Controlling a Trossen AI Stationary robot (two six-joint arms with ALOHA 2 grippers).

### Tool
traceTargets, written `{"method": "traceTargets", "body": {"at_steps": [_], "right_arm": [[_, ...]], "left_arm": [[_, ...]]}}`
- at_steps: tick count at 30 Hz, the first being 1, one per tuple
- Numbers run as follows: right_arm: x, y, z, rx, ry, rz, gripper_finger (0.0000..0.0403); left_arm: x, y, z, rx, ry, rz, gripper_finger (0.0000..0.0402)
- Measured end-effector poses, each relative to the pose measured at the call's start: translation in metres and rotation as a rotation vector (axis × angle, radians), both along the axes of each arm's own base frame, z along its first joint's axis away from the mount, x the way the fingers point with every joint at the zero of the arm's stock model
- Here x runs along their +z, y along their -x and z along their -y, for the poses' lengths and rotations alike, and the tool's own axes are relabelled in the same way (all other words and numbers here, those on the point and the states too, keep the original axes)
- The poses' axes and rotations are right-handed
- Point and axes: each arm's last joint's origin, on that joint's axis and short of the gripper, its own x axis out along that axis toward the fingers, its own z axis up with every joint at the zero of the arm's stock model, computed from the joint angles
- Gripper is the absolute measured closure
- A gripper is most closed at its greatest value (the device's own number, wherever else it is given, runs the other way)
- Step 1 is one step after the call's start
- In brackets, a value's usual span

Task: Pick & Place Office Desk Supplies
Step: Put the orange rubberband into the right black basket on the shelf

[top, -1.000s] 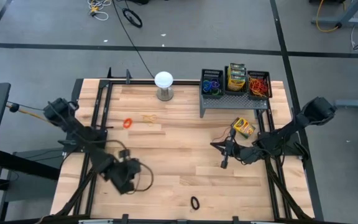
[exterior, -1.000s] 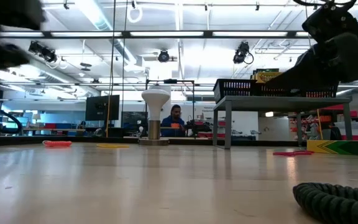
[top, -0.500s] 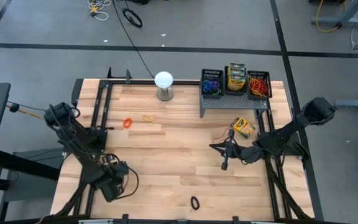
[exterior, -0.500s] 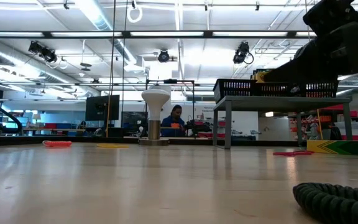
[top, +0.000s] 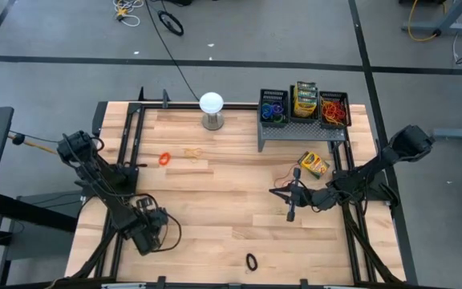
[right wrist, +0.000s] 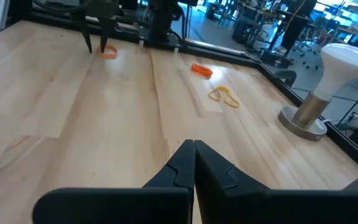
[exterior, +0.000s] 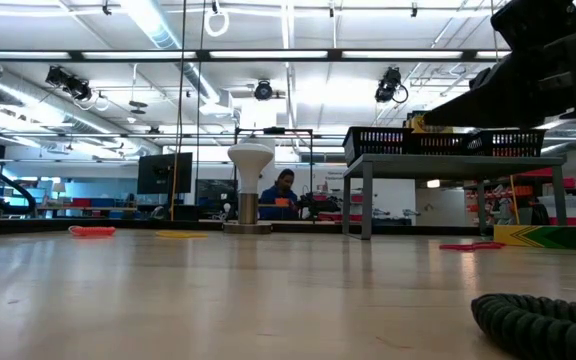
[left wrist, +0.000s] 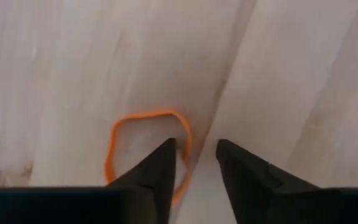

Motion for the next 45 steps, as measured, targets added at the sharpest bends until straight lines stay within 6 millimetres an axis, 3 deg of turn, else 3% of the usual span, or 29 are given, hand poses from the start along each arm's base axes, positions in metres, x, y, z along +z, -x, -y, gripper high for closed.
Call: {"method": "traceTargets", "body": {"at_steps": [6,10,16,20,26,30,35,40,45], "right_arm": [[0.000,0.000,0.000,0.008,-0.001,-0.003,0.0396],[0.000,0.000,0.000,0.007,-0.004,-0.004,0.0396],[-0.003,0.000,-0.001,-0.003,-0.084,-0.007,0.0396],[-0.010,0.000,-0.004,0.056,-0.150,-0.045,0.0396],[-0.029,-0.003,-0.014,0.057,-0.197,-0.074,0.0391],[-0.038,-0.019,-0.024,0.049,-0.182,-0.062,0.0358],[-0.039,-0.052,-0.044,0.028,-0.118,-0.042,0.0290],[-0.039,-0.077,-0.051,0.000,-0.123,-0.020,0.0229],[-0.046,-0.084,-0.045,0.043,-0.133,-0.061,0.0209]], "left_arm": [[0.001,-0.002,0.003,-0.055,0.014,0.013,0.0385],[0.005,-0.008,0.007,-0.084,-0.007,0.112,0.0396],[0.025,-0.048,0.012,-0.262,-0.084,0.422,0.0397],[0.027,-0.087,-0.006,-0.414,-0.101,0.571,0.0398],[0.027,-0.139,-0.057,-0.591,-0.006,0.865,0.0399],[0.019,-0.163,-0.086,-0.623,-0.019,0.944,0.0399],[0.003,-0.186,-0.103,-0.606,-0.024,0.993,0.0399],[-0.009,-0.199,-0.107,-0.596,-0.022,1.028,0.0399],[-0.008,-0.202,-0.105,-0.594,-0.028,1.054,0.0399]]}}
